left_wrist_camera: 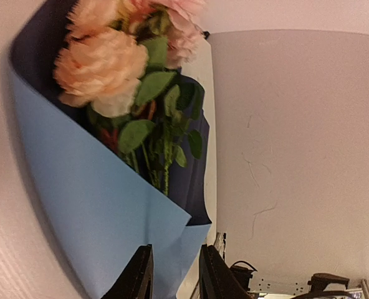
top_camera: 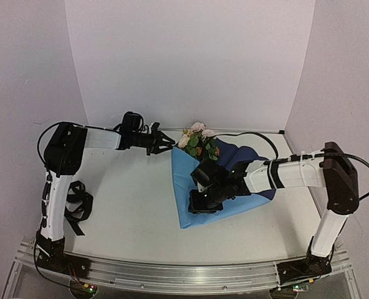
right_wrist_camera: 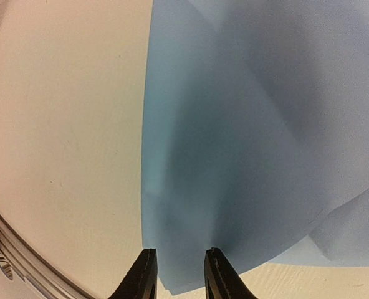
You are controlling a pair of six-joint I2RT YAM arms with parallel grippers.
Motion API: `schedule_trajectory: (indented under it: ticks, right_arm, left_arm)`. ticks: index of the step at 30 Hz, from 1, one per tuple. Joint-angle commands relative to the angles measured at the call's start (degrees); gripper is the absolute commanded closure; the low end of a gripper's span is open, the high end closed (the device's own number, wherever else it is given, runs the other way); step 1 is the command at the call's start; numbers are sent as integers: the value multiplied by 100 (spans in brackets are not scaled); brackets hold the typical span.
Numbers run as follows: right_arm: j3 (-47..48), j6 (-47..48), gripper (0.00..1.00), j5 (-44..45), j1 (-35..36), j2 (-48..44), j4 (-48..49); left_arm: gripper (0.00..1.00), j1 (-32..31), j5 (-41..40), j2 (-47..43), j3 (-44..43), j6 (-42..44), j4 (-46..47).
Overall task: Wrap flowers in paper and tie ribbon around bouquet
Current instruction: Press the fold line at the center of the board, then pick up the two-thirds-folded wrapping paper from the center of the board.
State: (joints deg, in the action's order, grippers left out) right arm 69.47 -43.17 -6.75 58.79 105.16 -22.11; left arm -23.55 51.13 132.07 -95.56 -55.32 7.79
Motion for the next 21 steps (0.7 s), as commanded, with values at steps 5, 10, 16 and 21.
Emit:
schedule_trajectory:
  ticks: [5, 10, 16, 21]
  right_arm:
    - [-189, -411, 71, 526, -387, -527, -46]
    - [-825, -657, 66, 994, -760, -1276, -26]
    - [-1625, -903, 60, 1158, -1208, -1989, -13]
    - [-2573, -1361, 45, 1402, -1327, -2850, 203]
  left_arm:
    - [73, -808, 87, 217, -468, -286, 569]
    - [74, -1052, 114, 440, -584, -532, 779]
    - [73, -1165, 97, -98, 154, -528, 915]
    - [73, -1260, 136, -662, 977, -503, 999]
